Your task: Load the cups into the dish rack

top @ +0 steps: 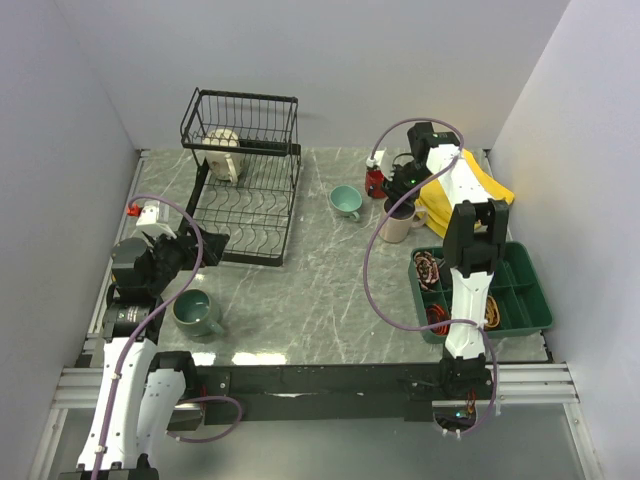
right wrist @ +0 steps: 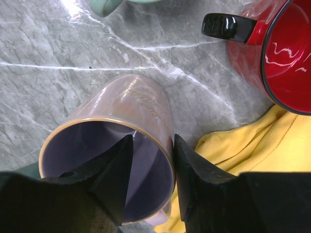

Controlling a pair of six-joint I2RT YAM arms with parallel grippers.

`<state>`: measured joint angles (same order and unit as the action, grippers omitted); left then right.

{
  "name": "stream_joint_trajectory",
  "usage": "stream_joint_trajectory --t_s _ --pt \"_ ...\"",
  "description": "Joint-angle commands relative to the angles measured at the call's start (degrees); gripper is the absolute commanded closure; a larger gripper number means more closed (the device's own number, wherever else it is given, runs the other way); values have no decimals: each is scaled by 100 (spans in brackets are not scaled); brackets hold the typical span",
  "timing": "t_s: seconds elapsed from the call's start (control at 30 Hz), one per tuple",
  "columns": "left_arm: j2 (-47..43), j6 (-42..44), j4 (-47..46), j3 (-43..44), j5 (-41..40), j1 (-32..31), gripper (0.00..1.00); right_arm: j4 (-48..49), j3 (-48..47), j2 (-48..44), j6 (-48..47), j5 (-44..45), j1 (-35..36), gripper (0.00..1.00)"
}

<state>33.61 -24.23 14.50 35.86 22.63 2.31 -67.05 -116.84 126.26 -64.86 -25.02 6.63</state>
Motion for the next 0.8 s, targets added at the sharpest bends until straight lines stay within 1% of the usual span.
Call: stream_joint_trajectory --t_s 0.0,0.23,0.27,0.33,0.37,0.43,0.5,0.57,0.6,0.63,0.7,0.73,0.77 --pt "-12 15 -158 0 57 -2 4 -186 -182 101 -114 -170 92 58" --pt "32 -47 -193 -26 136 -2 4 -177 -173 136 -158 -214 136 76" --pt "67 -90 -202 -35 180 -2 4 -169 -164 127 -158 -249 136 82" --pt "128 -100 -211 -35 285 -2 4 -142 -138 119 -115 -284 145 89" --pt "216 -108 -237 -44 346 -2 4 -99 -103 92 -88 -328 154 100" --pt "313 -117 -298 -44 584 -2 4 155 -24 -39 261 -416 137 100" --pt "445 -108 -351 -35 837 -2 4 244 73 -153 482 -697 145 100" --pt "445 -169 -500 -87 1093 -2 4 315 47 -329 982 -907 145 100" --pt "419 -240 -762 -131 1259 -2 4 298 3 -365 1184 -1144 137 100" --pt "393 -345 -956 -175 1600 -2 4 280 -41 -478 1630 -1276 145 100" --pt "261 -889 -1404 -359 1954 -11 4 341 -67 -645 2124 -1514 128 100" --pt "226 -1117 -1981 -404 2330 -11 4 498 -24 -855 2623 -1820 119 100" --pt "173 -1615 -2213 -482 2420 -2 4 595 107 -988 2845 -1971 119 100"
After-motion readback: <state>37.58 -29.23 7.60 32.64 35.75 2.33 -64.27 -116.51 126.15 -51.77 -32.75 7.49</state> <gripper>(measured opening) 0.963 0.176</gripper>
